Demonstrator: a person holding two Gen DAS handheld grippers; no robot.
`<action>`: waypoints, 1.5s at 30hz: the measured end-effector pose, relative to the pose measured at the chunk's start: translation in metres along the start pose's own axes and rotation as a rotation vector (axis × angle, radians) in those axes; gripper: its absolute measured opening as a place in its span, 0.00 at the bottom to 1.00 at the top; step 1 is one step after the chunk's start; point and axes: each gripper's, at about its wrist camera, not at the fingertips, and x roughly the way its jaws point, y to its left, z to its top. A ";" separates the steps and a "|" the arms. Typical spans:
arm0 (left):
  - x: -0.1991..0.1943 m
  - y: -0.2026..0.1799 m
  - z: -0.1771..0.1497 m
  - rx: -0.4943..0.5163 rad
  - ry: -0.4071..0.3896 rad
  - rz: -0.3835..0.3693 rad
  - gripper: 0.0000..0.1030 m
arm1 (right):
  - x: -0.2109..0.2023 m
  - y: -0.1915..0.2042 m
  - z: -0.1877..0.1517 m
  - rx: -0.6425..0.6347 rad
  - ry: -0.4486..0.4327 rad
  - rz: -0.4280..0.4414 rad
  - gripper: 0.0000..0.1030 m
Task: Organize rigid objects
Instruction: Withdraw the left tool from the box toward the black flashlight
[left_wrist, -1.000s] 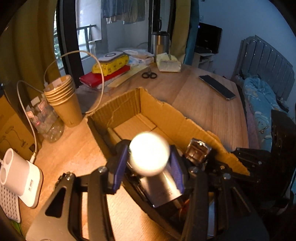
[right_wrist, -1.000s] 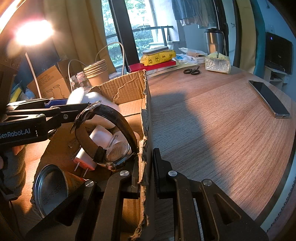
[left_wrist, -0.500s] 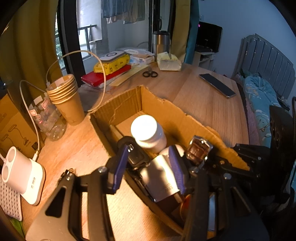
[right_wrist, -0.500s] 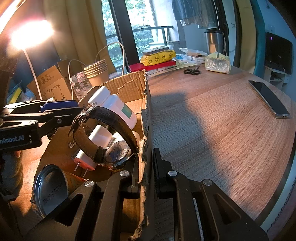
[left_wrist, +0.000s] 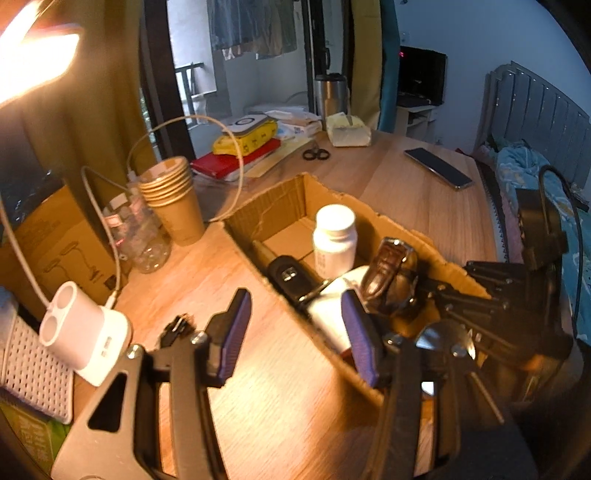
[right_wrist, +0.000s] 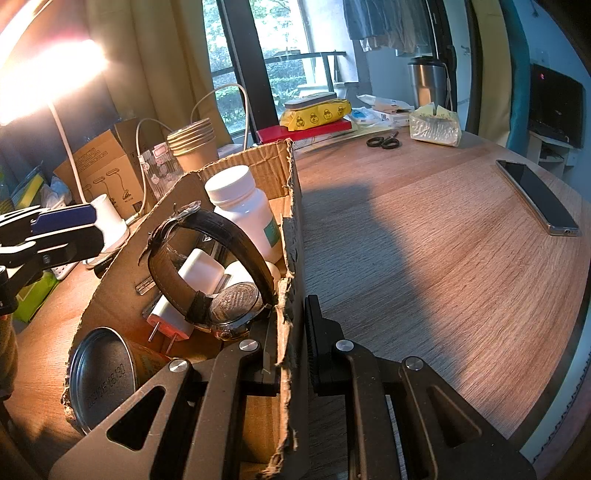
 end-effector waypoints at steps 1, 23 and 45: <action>-0.001 0.003 -0.002 -0.004 0.001 0.008 0.51 | 0.000 0.000 0.000 0.000 0.000 0.000 0.13; 0.007 0.073 -0.036 -0.104 0.065 0.116 0.64 | 0.000 0.000 0.000 0.000 0.000 0.000 0.13; 0.056 0.116 -0.047 -0.078 0.132 0.103 0.63 | 0.000 0.000 0.000 0.000 0.000 0.000 0.13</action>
